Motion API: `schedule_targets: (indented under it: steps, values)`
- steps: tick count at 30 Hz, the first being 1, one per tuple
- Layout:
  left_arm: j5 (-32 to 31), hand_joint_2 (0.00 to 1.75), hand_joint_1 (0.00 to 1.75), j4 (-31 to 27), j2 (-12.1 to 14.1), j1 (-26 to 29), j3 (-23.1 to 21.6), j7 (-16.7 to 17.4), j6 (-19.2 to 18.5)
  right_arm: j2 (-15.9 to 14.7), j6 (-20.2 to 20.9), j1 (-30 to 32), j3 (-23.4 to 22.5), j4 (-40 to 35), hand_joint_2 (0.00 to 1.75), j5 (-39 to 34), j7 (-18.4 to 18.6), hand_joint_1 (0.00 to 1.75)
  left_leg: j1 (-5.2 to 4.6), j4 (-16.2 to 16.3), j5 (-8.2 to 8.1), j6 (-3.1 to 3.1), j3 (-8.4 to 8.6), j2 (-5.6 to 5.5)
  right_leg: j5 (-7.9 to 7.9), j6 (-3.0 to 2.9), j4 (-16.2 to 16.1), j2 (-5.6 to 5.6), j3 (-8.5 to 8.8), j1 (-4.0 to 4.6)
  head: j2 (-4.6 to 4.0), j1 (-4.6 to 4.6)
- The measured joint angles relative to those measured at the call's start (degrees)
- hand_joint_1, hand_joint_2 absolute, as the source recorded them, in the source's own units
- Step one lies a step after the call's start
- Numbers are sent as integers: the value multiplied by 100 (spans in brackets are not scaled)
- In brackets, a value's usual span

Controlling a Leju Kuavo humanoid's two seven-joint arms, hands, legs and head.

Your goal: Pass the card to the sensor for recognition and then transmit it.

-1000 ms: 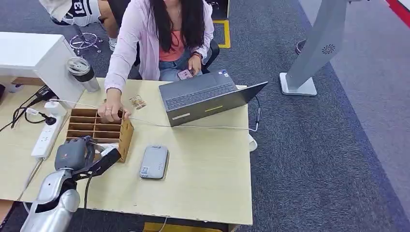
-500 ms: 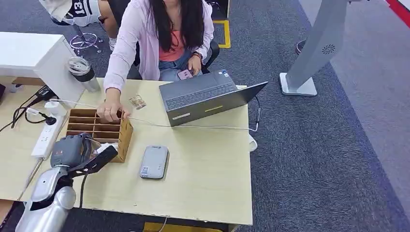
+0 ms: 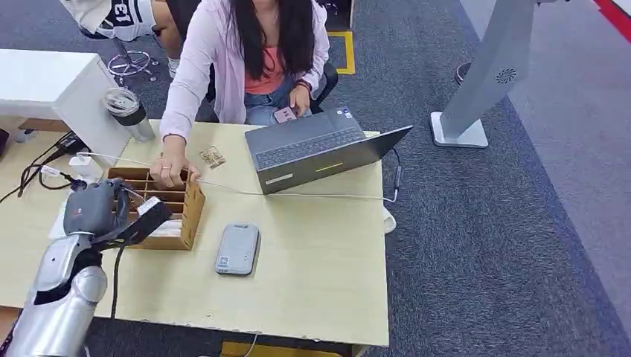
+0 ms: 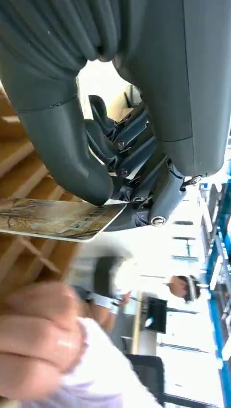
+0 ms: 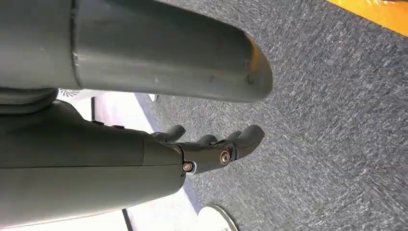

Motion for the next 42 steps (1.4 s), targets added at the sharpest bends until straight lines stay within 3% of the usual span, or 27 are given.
schedule_targets:
  steps: [12, 23, 34, 35, 36, 42]
  values:
    - [133, 175, 175, -4, -15, -593, 0, -120, 160, 0, 17, -12, 0, 0, 0, 50, -52, 0, 0, 1, 1, 0, -2, -1, 0, 0, 0, 1, -5, 0, 0, 0]
    - [-149, 175, 175, 984, -324, -1957, -2, 66, 369, 0, 92, -32, 0, 0, 0, 120, -94, 0, -1, 4, 2, 2, -2, 4, 7, 4, 0, 5, -4, -1, 0, 9]
    - [-160, 175, 175, 1501, -448, -2209, -2, 85, 448, 0, 107, -36, 0, 0, 0, 125, -63, 0, 0, 2, 2, 2, -2, 4, 7, 4, 1, 5, -5, 0, 0, 9]
    - [-160, 175, 101, 1528, -450, -2209, -2, 85, 457, 0, 111, -35, 0, 0, 0, 125, -61, 0, 0, 2, 2, 2, -2, 4, 7, 4, 1, 5, -5, 0, 0, 7]
    - [-160, 175, 0, 1556, -450, -2205, -2, 94, 490, 0, 111, -35, 0, 0, 0, 125, -53, 0, 0, 2, 2, 2, -2, 4, 7, 4, 1, 5, -5, 0, 0, 7]
    - [-149, 175, 0, 1696, -442, -2163, -2, 105, 584, 0, 111, -36, 0, 0, 0, 125, -68, 0, 0, 2, 2, 2, -5, 2, 7, 4, 1, 5, -5, 0, 0, 9]
